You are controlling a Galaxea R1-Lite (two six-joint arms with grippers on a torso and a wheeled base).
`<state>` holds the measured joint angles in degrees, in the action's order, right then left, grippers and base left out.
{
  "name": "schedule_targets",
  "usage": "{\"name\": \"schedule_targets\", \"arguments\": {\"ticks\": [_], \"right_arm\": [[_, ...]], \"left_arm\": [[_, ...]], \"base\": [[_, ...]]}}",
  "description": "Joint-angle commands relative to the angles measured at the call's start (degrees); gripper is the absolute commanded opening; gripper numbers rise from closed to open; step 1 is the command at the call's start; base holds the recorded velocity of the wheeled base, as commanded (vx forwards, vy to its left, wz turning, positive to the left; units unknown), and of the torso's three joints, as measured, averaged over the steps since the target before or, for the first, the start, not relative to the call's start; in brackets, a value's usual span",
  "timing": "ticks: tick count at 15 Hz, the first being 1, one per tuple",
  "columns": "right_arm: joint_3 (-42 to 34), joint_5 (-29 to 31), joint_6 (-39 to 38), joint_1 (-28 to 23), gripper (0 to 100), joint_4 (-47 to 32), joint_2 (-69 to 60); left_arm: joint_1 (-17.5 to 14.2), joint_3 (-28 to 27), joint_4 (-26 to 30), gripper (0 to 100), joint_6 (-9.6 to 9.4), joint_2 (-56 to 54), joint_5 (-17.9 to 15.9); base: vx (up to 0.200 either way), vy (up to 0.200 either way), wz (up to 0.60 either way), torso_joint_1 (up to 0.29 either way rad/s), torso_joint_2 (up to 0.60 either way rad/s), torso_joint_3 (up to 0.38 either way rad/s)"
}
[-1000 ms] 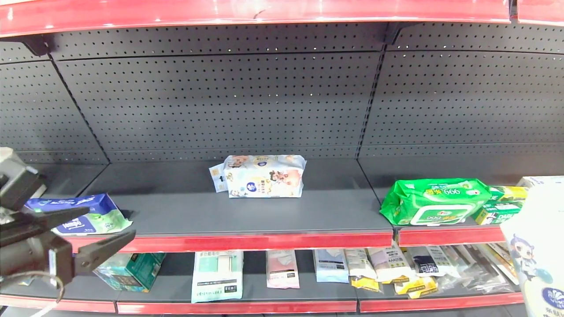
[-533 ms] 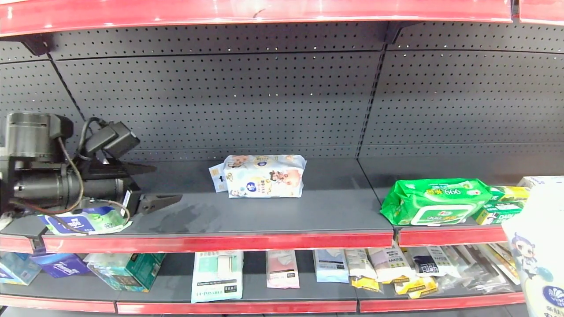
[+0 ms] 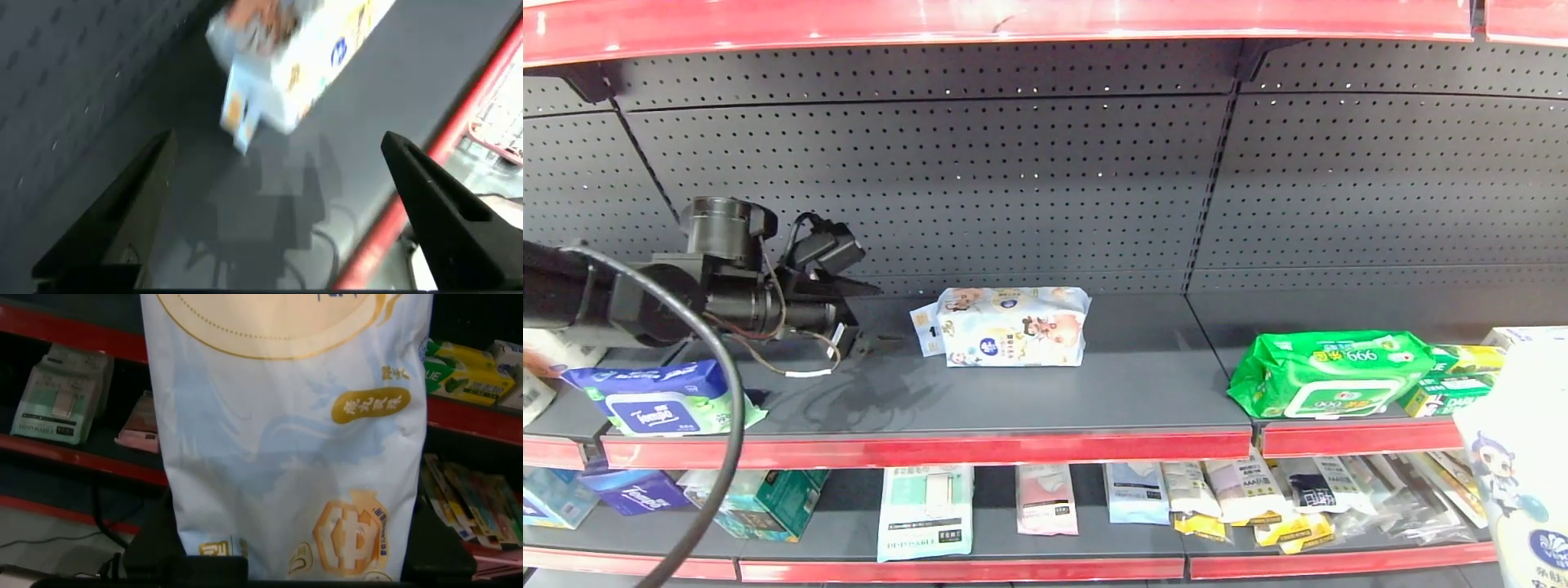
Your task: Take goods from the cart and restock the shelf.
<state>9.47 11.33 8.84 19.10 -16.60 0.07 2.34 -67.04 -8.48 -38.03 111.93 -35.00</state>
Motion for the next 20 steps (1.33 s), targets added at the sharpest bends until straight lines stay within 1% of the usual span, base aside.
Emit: {"name": "schedule_targets", "arguments": {"ticks": [1, 3, 7, 9, 12, 14, 15, 17, 20], "right_arm": [[0.02, 0.01, 0.13, 0.06, 0, -0.01, -0.07], [0.02, 0.01, 0.39, 0.06, 0, -0.01, -0.07], [0.02, 0.63, 0.39, 0.06, 0, -0.01, -0.07], [0.02, 0.63, 0.39, 0.06, 0, -0.01, -0.07], [0.02, 0.63, 0.39, 0.06, 0, -0.01, -0.07], [0.02, 0.63, 0.39, 0.06, 0, -0.01, -0.07], [0.02, 0.63, 0.39, 0.06, 0, -0.01, -0.07], [0.02, 0.63, 0.39, 0.06, 0, -0.01, -0.07], [0.02, 0.63, 0.39, 0.06, 0, -0.01, -0.07]], "left_arm": [[2.14, -5.47, 0.14, 100, -0.11, 6.37, -0.51], [2.84, -7.93, 0.14, 100, -0.11, 8.3, -1.04], [3.99, -14.53, 0.57, 100, -0.11, 12.87, -2.27], [5.04, -17.69, 3.3, 100, -0.11, 14.28, -2.35], [6.18, -22.35, 4.35, 100, -0.11, 16.91, -2.44], [6.27, -26.04, 5.67, 100, -0.11, 18.76, -2.44], [6.36, -27.01, 6.46, 100, -0.11, 19.2, -2.44], [6.62, -31.05, 9.54, 100, -0.2, 20.87, -2.44], [7.15, -31.84, 10.51, 100, -0.55, 22.19, -2.53]], "base": [[0.0, 0.0, 0.0, 0.0, 0.0, 0.0], [0.0, 0.0, 0.0, 0.0, 0.0, 0.0], [0.0, 0.0, 0.0, 0.0, 0.0, 0.0], [0.0, 0.0, 0.0, 0.0, 0.0, 0.0], [0.0, 0.0, 0.0, 0.0, 0.0, 0.0], [0.0, 0.0, 0.0, 0.0, 0.0, 0.0], [0.0, 0.0, 0.0, 0.0, 0.0, 0.0], [0.0, 0.0, 0.0, 0.0, 0.0, 0.0], [0.0, 0.0, 0.0, 0.0, 0.0, 0.0]]}}
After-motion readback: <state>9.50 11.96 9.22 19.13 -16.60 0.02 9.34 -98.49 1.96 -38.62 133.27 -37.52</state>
